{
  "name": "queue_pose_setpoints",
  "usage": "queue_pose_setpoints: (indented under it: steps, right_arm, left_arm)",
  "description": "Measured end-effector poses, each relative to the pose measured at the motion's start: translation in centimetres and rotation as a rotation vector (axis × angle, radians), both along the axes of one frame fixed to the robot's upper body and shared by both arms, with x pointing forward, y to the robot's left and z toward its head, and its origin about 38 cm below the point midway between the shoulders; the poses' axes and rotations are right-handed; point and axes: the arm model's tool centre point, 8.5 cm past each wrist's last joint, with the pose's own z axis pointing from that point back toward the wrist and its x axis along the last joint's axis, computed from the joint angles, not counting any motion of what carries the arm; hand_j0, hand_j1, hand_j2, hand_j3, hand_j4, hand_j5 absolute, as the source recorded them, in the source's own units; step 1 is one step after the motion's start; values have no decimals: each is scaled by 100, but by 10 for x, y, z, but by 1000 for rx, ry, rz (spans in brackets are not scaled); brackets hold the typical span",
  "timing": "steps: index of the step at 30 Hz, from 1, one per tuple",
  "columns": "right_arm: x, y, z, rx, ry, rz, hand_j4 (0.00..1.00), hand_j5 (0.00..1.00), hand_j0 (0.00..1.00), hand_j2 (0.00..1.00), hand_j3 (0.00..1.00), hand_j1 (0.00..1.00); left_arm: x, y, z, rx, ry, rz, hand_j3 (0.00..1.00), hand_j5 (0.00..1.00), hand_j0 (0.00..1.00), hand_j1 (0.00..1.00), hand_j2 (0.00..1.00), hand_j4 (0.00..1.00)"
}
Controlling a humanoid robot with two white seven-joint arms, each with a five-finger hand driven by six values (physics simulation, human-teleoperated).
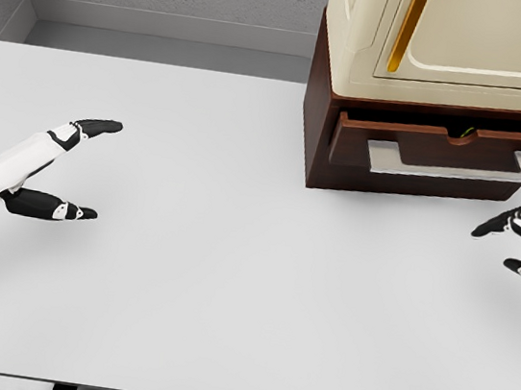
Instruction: Put the switch into the drawer with left arm, and close the drawer with right arm
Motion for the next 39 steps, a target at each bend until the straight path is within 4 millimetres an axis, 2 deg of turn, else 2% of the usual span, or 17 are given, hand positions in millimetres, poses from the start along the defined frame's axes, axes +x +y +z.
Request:
queue_pose_setpoints:
  steps: [4, 10, 15, 19, 24, 39]
  right_arm:
    - [13, 12, 17, 39, -75, 24, 69, 69, 69, 69, 69, 69]
    - [12, 23, 0, 67, -37, 43, 69, 69, 69, 69, 69, 69]
    - [22, 32, 9, 91, -78, 59, 69, 69, 69, 69, 69, 69]
    - [19, 35, -9, 96, -31, 61, 69, 69, 69, 69, 69, 69]
    - [18, 35, -19, 95, -6, 59, 69, 69, 69, 69, 69, 69]
    - [25, 42, -15, 113, -23, 72, 69, 69, 69, 69, 69, 69]
  left_arm:
    - [0, 0, 0, 0, 0, 0, 100, 100, 100, 100, 100, 100]
    - [0, 0, 0, 0, -1, 0, 100, 100, 100, 100, 100, 100]
    - [0, 0, 0, 0, 0, 0, 100, 100, 100, 100, 100, 100]
    - [0, 0, 0, 0, 1, 1, 100, 100, 100, 100, 100, 100]
    - [0, 1, 0, 0, 1, 2, 100, 100, 100, 100, 100, 100]
    - [0, 1, 0, 0, 1, 2, 100, 100, 100, 100, 100, 100]
